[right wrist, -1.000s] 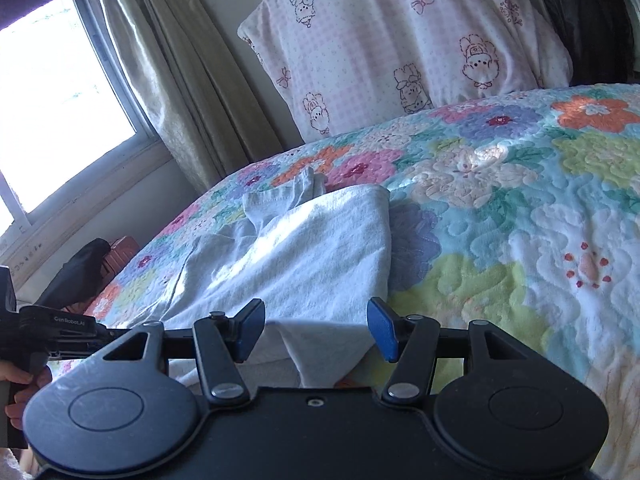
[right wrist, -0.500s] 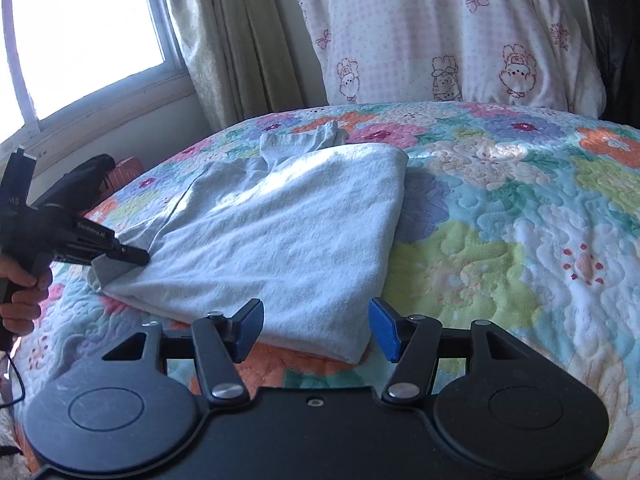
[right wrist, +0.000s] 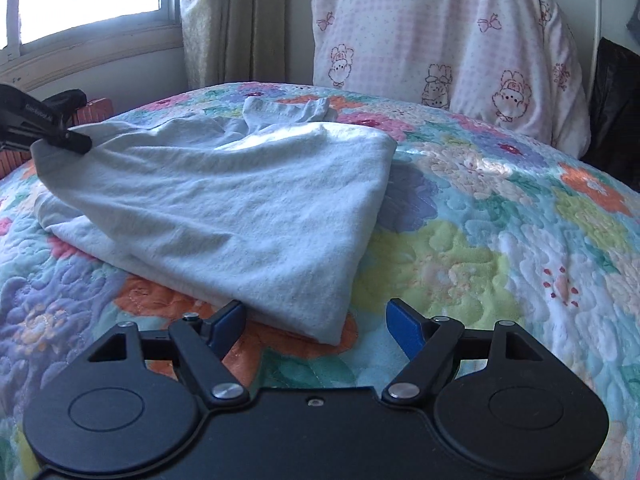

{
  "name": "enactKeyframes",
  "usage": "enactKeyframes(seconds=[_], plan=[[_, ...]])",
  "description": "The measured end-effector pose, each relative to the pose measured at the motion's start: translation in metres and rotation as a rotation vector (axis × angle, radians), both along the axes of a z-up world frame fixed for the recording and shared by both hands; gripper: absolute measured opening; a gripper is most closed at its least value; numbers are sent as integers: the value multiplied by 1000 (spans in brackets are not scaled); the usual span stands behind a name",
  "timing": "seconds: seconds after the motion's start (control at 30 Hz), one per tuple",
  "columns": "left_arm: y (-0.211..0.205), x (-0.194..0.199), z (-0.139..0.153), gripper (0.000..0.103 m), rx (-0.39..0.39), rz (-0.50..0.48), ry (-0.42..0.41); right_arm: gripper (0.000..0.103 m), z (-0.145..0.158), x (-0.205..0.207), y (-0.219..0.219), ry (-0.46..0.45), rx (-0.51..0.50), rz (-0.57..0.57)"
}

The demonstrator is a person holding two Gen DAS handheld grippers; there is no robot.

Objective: Fold clothes

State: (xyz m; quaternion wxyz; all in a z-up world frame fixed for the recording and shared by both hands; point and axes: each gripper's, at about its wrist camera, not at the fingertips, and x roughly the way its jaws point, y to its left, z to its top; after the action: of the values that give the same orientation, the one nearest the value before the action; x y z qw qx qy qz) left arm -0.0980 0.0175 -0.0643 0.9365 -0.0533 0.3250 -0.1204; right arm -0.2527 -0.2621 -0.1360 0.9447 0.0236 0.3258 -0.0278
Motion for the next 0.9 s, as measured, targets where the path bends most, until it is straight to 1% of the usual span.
enactKeyframes(seconds=[0.03, 0.13, 0.17, 0.27, 0.3, 0.33, 0.37, 0.43, 0.47, 0.5, 0.57, 0.6, 0.7, 0.73, 0.77, 0.8, 0.83, 0.87, 0.9], plan=[[2, 1, 3, 5, -13, 5, -12, 81, 0, 0, -3, 3, 28, -11], [7, -7, 16, 5, -20, 24, -77, 82, 0, 2, -8, 9, 41, -46], [12, -9, 18, 5, -24, 35, -80, 82, 0, 2, -9, 12, 42, -55], [25, -4, 9, 5, -35, 72, -27, 81, -2, 4, -14, 15, 67, -70], [29, 1, 1, 5, -25, 84, 13, 81, -2, 4, -15, 14, 71, -77], [32, 11, -12, 5, -1, 96, 88, 81, -3, 5, -15, 16, 77, -81], [37, 19, -22, 5, -3, 111, 143, 81, -4, 5, -15, 17, 82, -86], [49, 24, -30, 5, -54, 156, 189, 81, -3, 6, -13, 15, 78, -85], [55, 24, -31, 5, -82, 172, 194, 81, -2, 7, -11, 11, 70, -81], [58, 22, -27, 5, -104, 180, 173, 81, 0, 7, -9, 2, 55, -76], [63, 18, -19, 5, -122, 190, 130, 81, 2, 9, -4, -10, 34, -51], [65, 17, -17, 5, -127, 194, 123, 80, 4, 12, 0, -8, 20, -27], [68, 24, -29, 5, -117, 207, 184, 77, 3, 23, 9, -8, -12, 26], [68, 26, -34, 5, -117, 215, 208, 72, 1, 27, 11, -3, -10, 41], [69, 28, -38, 5, -118, 219, 228, 67, -3, 34, 10, 20, 26, 47], [69, 29, -41, 5, -120, 221, 240, 56, -6, 38, 7, 40, 72, 39], [69, 30, -43, 5, -123, 222, 251, 52, -6, 41, 2, 48, 131, 18], [69, 31, -46, 6, -125, 223, 263, 44, -3, 42, -1, 43, 168, -3], [71, 31, -48, 6, -139, 224, 274, 15, 1, 42, -2, 41, 175, -10]])
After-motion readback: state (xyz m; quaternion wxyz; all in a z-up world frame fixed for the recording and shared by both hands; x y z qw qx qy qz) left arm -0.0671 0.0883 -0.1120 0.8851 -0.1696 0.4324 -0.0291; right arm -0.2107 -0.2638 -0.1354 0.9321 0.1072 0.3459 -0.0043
